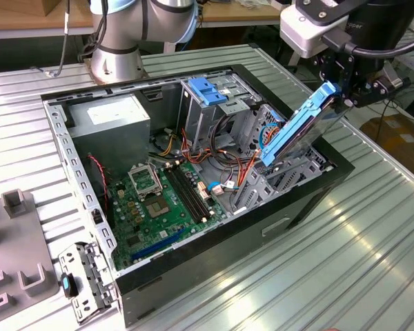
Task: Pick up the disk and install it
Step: 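Insert the disk into the insertion slot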
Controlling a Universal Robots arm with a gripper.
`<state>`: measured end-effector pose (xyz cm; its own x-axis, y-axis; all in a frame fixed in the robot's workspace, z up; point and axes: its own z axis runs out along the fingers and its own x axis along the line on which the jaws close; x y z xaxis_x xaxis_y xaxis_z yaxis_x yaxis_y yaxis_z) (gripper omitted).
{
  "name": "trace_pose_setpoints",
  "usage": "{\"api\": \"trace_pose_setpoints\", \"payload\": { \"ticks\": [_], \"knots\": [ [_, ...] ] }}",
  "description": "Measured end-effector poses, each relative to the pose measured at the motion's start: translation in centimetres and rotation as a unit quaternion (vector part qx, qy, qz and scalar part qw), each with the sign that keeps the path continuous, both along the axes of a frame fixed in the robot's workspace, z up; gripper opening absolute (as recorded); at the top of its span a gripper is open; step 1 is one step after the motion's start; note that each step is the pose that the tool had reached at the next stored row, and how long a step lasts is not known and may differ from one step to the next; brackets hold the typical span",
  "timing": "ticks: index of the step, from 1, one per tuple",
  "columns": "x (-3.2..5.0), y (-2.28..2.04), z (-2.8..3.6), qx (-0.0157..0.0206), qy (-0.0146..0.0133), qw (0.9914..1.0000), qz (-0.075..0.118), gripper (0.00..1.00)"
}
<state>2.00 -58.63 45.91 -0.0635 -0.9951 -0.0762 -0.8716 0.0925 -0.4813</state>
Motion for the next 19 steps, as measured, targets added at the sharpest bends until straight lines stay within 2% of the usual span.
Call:
{"api": "trace_pose_setpoints", "payload": {
  "ticks": [2,4,6,9,11,12,14,15,16,17,19],
  "knots": [
    [-0.55,0.01,-0.08,0.0001,-0.0061,0.99998,0.000,0.36],
    [-0.78,0.01,-0.25,0.0000,-0.0158,0.99988,0.000,0.36],
    [-0.89,0.00,-0.38,0.0001,-0.0208,0.99978,0.000,0.36],
    [-1.19,0.00,-0.53,0.0000,-0.0268,0.99964,0.001,0.36],
    [-1.57,0.00,-0.58,0.0000,-0.0320,0.99949,0.001,0.36],
    [-1.96,0.00,-0.62,0.0000,-0.0388,0.99925,0.001,0.36],
    [-2.45,0.00,-0.70,0.0000,-0.0491,0.99879,0.001,0.36],
    [-2.69,0.00,-0.73,0.0001,-0.0559,0.99844,0.001,0.36],
    [-2.83,0.00,-0.75,-0.0001,-0.0613,0.99812,0.001,0.36],
    [-3.02,0.03,-0.79,-0.0013,-0.0683,0.99766,0.001,0.36],
    [-3.27,0.10,-0.82,-0.0040,-0.0759,0.99710,0.001,0.36]
  ]
}}
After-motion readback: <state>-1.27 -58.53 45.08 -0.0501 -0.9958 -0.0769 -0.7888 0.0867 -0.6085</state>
